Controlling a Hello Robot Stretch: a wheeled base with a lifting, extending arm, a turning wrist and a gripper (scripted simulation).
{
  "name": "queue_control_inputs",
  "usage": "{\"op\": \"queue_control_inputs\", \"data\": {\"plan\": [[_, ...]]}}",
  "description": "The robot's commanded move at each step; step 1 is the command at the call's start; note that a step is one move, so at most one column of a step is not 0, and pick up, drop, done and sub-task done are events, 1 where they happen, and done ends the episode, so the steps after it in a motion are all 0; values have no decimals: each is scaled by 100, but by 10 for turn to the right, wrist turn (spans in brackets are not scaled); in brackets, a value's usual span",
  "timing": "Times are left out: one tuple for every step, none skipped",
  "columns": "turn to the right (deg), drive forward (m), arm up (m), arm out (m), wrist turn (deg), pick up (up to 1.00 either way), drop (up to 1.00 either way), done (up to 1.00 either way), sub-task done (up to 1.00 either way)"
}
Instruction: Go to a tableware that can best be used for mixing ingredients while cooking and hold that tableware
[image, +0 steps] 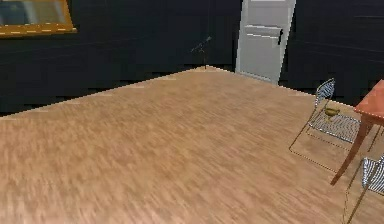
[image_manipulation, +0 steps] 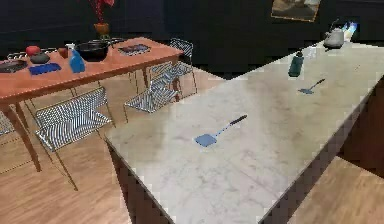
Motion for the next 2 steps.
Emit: {"op": "queue_control_inputs", "data": {"plan": [[450, 0, 0, 0, 0, 0, 0, 0, 0], [0, 80, 0, 0, 0, 0, 0, 0, 0]]}}
